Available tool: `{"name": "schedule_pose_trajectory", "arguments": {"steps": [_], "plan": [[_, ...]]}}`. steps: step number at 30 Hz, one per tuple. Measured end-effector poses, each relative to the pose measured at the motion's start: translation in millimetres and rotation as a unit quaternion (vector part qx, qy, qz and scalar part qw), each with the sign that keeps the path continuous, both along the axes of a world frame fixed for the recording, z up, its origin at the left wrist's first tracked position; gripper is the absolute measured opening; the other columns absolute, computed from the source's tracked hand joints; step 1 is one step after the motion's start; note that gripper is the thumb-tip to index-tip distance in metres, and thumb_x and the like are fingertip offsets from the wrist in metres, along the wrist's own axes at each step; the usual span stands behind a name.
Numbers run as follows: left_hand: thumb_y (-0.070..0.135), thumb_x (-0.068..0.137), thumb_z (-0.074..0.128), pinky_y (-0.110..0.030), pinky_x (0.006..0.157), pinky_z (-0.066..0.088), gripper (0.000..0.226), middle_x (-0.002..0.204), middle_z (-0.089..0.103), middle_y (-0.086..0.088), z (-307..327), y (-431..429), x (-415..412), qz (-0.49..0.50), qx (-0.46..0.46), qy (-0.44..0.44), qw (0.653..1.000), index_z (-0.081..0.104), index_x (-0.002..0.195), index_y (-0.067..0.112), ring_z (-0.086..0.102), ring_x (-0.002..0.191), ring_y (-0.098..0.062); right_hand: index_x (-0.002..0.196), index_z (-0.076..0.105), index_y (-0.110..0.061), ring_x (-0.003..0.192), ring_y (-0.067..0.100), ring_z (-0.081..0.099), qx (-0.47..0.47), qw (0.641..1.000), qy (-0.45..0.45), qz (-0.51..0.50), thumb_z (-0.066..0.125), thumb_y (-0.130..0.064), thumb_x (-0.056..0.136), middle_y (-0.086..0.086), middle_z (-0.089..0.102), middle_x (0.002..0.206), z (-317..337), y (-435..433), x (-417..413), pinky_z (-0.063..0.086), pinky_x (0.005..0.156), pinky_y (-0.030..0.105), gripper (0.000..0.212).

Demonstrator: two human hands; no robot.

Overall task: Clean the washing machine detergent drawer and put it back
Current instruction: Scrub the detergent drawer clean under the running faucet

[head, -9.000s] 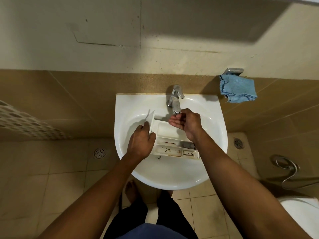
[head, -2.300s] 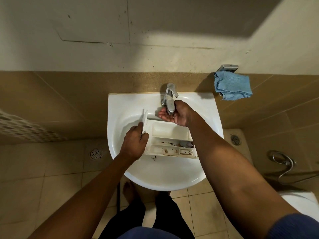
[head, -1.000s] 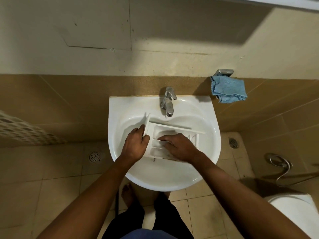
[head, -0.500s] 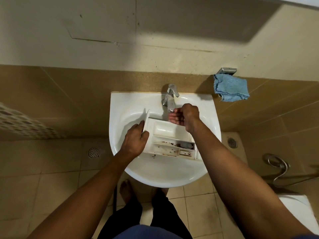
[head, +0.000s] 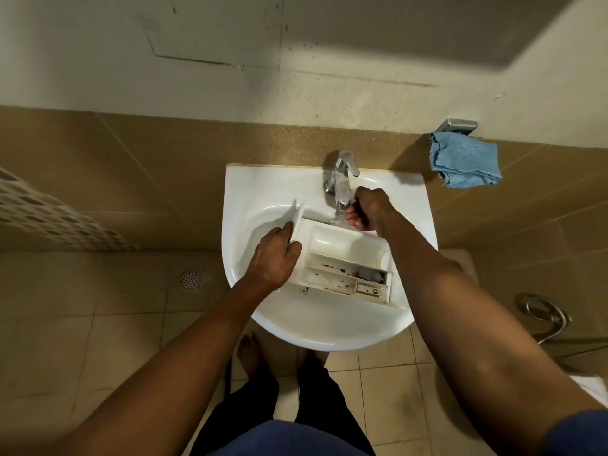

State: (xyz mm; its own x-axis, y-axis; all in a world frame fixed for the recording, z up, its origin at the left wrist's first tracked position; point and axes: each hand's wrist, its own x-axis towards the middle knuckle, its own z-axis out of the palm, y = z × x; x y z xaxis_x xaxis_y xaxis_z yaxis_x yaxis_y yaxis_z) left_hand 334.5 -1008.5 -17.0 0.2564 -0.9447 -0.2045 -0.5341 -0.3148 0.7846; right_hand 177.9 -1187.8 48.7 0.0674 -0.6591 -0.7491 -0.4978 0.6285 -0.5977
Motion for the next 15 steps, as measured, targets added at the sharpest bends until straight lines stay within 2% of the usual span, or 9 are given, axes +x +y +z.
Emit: {"name": "schedule_pose_trajectory", "arguments": {"steps": [2, 5, 7, 9, 10, 12, 13, 15], "plan": [[0.04, 0.094, 0.035, -0.034, 0.086, 0.045, 0.058, 0.109, 0.066, -0.011, -1, -1, 2, 0.008, 0.008, 0.012, 1.0, 0.058, 0.14, 0.012, 0.058, 0.096, -0.022, 0.07, 0.062, 0.0, 0.047, 0.024, 0.058, -0.036, 0.999, 0.006, -0.016, 0.039, -0.019, 0.096, 0.016, 0.063, 0.068, 13, 5, -17, 0.043, 0.045, 0.021, 0.039], [0.039, 0.094, 0.035, -0.031, 0.084, 0.043, 0.057, 0.11, 0.069, -0.011, -3, -4, 7, 0.013, 0.002, 0.024, 1.0, 0.061, 0.136, 0.012, 0.057, 0.094, -0.019, 0.087, 0.07, 0.014, 0.071, 0.038, 0.075, -0.017, 0.997, -0.058, 0.042, 0.037, -0.018, 0.104, 0.03, 0.074, 0.085, 34, 41, -25, 0.063, 0.062, 0.034, 0.049], [0.037, 0.096, 0.038, -0.03, 0.084, 0.043, 0.053, 0.109, 0.07, -0.01, -4, -6, 9, 0.012, -0.001, 0.027, 1.0, 0.062, 0.135, 0.011, 0.059, 0.094, -0.02, 0.094, 0.07, 0.019, 0.082, 0.043, 0.075, -0.003, 0.993, -0.075, 0.087, 0.041, -0.015, 0.105, 0.031, 0.074, 0.091, 32, 72, -16, 0.065, 0.076, 0.045, 0.046], [0.028, 0.103, 0.043, -0.03, 0.085, 0.043, 0.042, 0.108, 0.068, -0.005, -4, -6, 9, 0.01, -0.003, 0.023, 1.0, 0.062, 0.137, 0.013, 0.059, 0.093, -0.019, 0.092, 0.074, 0.012, 0.085, 0.036, 0.075, -0.074, 0.983, -0.053, 0.158, 0.051, -0.013, 0.095, 0.021, 0.077, 0.089, 19, 98, -3, 0.061, 0.088, 0.05, 0.035], [0.026, 0.104, 0.044, -0.03, 0.086, 0.045, 0.04, 0.109, 0.068, -0.006, -5, -6, 9, 0.009, -0.003, 0.023, 1.0, 0.062, 0.137, 0.013, 0.058, 0.093, -0.018, 0.091, 0.077, 0.006, 0.087, 0.031, 0.074, -0.143, 0.964, -0.033, 0.223, 0.052, -0.018, 0.092, 0.015, 0.078, 0.091, 10, 107, -1, 0.06, 0.092, 0.05, 0.034], [0.032, 0.099, 0.04, -0.034, 0.085, 0.048, 0.046, 0.107, 0.07, -0.008, -4, -6, 10, 0.012, -0.005, 0.032, 0.999, 0.064, 0.133, 0.014, 0.06, 0.092, -0.02, 0.097, 0.078, -0.003, 0.092, 0.024, 0.072, -0.244, 0.902, -0.001, 0.355, 0.049, -0.027, 0.092, 0.008, 0.078, 0.097, 1, 121, -4, 0.056, 0.089, 0.042, 0.038], [0.036, 0.095, 0.038, -0.034, 0.084, 0.048, 0.05, 0.104, 0.07, -0.007, -2, -6, 11, 0.015, -0.007, 0.036, 0.999, 0.064, 0.132, 0.014, 0.061, 0.091, -0.021, 0.103, 0.077, -0.006, 0.097, 0.023, 0.071, -0.257, 0.882, 0.014, 0.395, 0.047, -0.028, 0.094, 0.007, 0.078, 0.104, -2, 122, -9, 0.054, 0.09, 0.04, 0.039], [0.035, 0.094, 0.037, -0.034, 0.083, 0.048, 0.052, 0.099, 0.068, -0.003, -2, -5, 13, 0.014, -0.012, 0.045, 0.999, 0.065, 0.132, 0.015, 0.061, 0.089, -0.022, 0.113, 0.077, -0.011, 0.11, 0.021, 0.069, -0.225, 0.887, 0.024, 0.404, 0.051, -0.027, 0.097, 0.005, 0.076, 0.118, -3, 117, -22, 0.053, 0.098, 0.042, 0.035]]}}
